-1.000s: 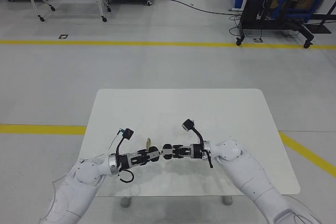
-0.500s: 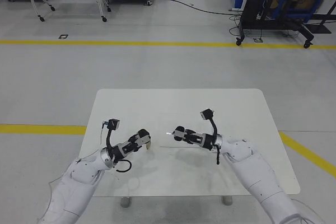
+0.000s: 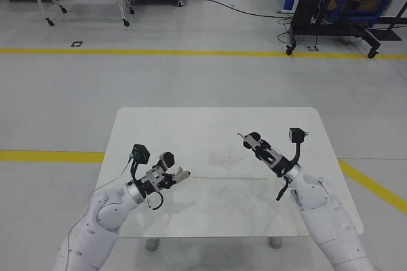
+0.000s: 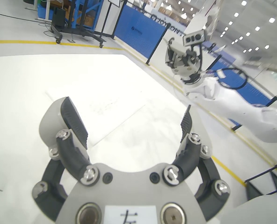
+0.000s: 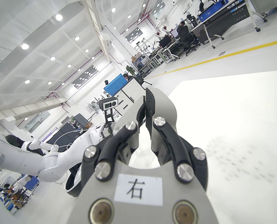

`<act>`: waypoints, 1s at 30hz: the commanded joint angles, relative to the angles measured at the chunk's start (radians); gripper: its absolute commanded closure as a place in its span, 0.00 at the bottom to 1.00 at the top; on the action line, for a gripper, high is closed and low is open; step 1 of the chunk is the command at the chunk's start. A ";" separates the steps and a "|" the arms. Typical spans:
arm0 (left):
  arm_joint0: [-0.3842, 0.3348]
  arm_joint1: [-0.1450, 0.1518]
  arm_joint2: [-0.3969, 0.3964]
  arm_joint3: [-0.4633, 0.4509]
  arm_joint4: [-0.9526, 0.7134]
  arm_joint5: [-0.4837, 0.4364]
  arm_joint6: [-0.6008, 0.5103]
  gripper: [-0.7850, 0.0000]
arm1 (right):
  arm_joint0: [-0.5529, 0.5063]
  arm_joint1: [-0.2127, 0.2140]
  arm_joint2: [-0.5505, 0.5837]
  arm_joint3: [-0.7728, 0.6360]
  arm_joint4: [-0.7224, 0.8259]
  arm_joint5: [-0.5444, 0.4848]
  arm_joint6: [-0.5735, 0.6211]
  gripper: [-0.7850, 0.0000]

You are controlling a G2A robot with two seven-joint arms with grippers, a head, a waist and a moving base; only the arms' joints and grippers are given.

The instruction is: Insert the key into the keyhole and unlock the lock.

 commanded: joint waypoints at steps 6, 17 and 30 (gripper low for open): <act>-0.012 -0.007 0.068 0.045 0.444 0.123 0.149 0.00 | 0.000 0.000 0.000 0.000 0.000 0.000 0.000 1.00; -0.045 -0.016 0.092 0.105 0.466 0.196 0.112 0.07 | 0.000 0.000 0.000 0.000 0.000 0.000 0.000 1.00; -0.057 -0.026 0.113 0.118 0.447 0.266 0.061 0.31 | 0.000 0.000 0.000 0.000 0.000 0.000 0.000 1.00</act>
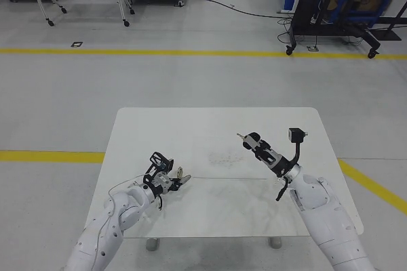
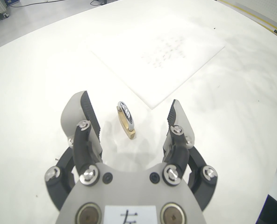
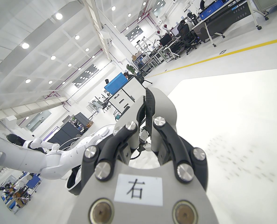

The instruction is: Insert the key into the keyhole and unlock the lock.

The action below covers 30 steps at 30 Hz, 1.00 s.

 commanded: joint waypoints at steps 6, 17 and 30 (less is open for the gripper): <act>-0.006 -0.004 0.008 0.009 0.001 0.014 -0.008 0.60 | 0.000 0.000 0.000 0.000 0.000 0.000 0.000 1.00; -0.009 -0.005 0.004 0.013 -0.023 0.010 -0.043 1.00 | 0.000 0.000 0.000 0.000 0.000 0.000 0.000 1.00; -0.008 0.001 -0.015 0.009 -0.044 -0.022 -0.115 1.00 | 0.000 0.000 0.000 0.000 0.000 0.000 0.000 1.00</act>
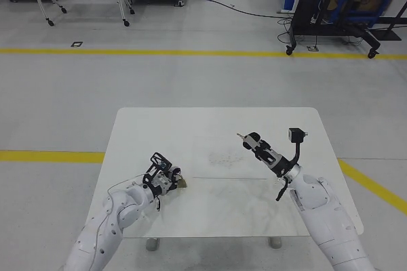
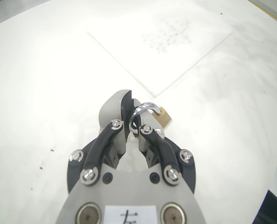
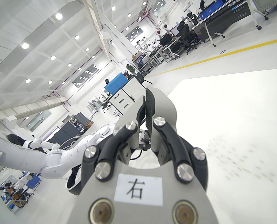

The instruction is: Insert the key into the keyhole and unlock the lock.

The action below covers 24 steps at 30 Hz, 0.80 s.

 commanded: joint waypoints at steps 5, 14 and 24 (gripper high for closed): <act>0.020 -0.001 -0.036 -0.032 -0.106 -0.008 0.101 1.00 | 0.000 0.000 0.000 0.000 0.000 0.000 0.000 1.00; 0.061 0.000 -0.169 -0.074 -0.464 -0.092 0.254 1.00 | 0.000 0.000 0.000 0.000 0.000 0.000 0.000 1.00; 0.083 -0.008 -0.149 -0.062 -1.013 -0.133 0.048 1.00 | 0.000 0.000 0.000 0.000 0.000 0.000 0.000 1.00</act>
